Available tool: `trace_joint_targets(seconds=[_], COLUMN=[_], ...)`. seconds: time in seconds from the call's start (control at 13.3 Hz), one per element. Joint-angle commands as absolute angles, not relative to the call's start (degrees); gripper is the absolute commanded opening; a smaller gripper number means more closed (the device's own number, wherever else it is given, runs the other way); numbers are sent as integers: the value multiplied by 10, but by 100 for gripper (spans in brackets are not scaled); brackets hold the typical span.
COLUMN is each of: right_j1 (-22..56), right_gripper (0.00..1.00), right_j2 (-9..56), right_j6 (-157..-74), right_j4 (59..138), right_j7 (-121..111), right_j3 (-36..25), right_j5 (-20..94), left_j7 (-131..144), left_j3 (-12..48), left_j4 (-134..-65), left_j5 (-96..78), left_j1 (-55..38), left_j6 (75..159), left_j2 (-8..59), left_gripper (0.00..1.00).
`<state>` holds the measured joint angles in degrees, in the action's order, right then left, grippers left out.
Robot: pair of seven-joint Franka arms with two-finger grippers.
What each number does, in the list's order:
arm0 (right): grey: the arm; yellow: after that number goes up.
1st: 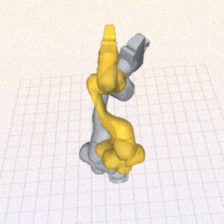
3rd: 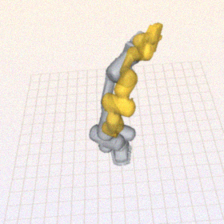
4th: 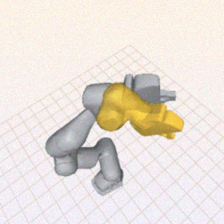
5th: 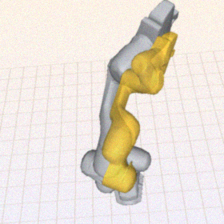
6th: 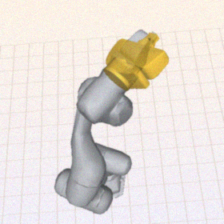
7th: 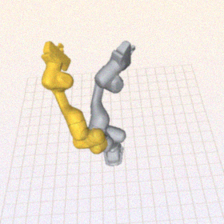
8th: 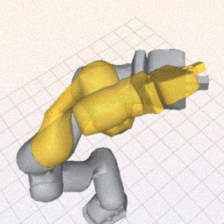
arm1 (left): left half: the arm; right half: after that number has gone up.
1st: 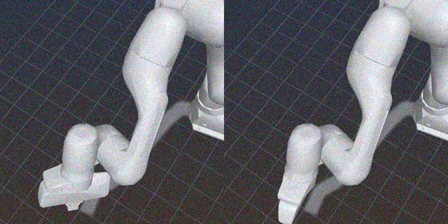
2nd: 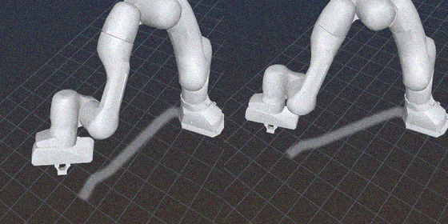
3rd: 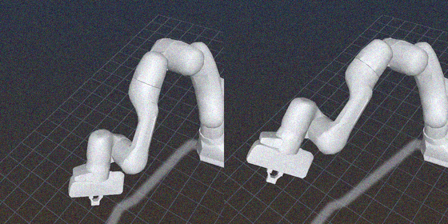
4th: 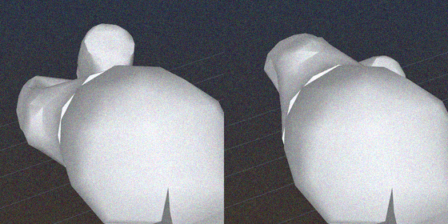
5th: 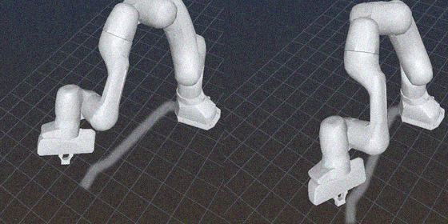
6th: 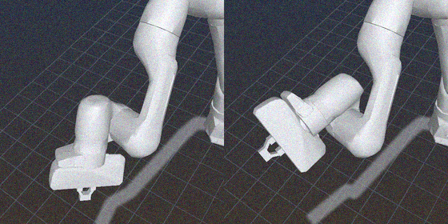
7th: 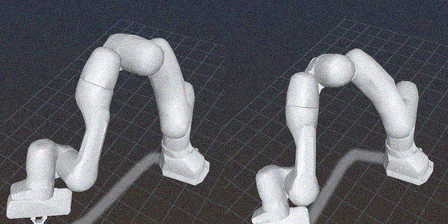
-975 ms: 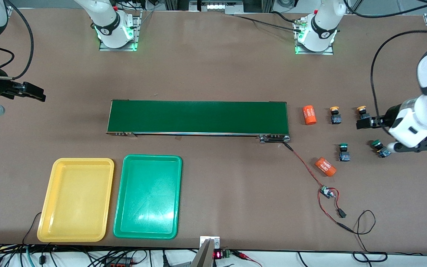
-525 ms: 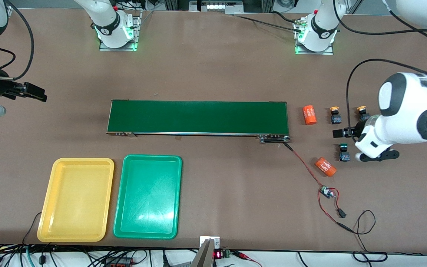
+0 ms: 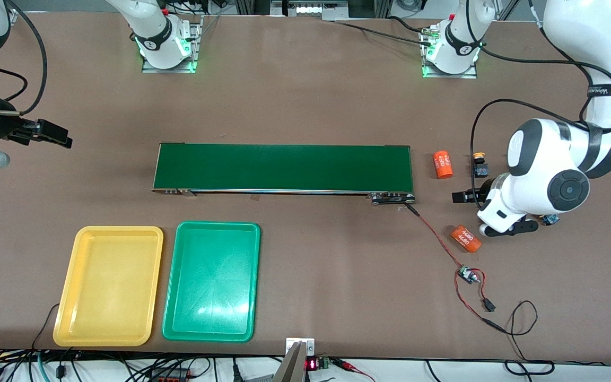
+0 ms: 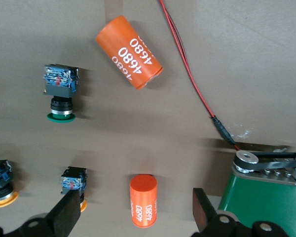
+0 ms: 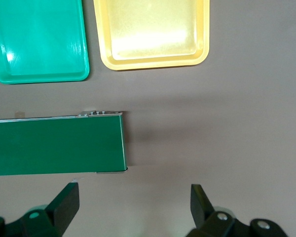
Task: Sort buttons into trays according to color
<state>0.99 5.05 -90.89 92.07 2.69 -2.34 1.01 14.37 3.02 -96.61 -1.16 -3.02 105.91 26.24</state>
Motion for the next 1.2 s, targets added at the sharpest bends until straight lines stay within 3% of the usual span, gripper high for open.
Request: trace_joint_targets(seconds=[0.0,0.3,0.53,0.75,1.13], right_j1=[11,10,8,6,7], right_gripper=[100,100,100,100,100], right_j2=[62,62,62,62,62], right_j6=[-912,-912,-911,-911,-911], right_j4=[909,910,910,910,910], right_j7=[38,34,28,27,28], right_j3=[-23,-23,-24,-24,-24], right_j5=[19,29,29,29,29], left_j7=[131,112,106,51,13], left_j3=[28,64,82,82,82], left_j4=[-1020,-1161,-1276,-1306,-1313], left_j5=[-14,-16,-15,-16,-18], left_j1=[-30,-23,-21,-20,11], left_j6=[1075,1144,1249,1302,1305], left_j2=[243,171,133,153,177], left_gripper=[100,100,100,100,100])
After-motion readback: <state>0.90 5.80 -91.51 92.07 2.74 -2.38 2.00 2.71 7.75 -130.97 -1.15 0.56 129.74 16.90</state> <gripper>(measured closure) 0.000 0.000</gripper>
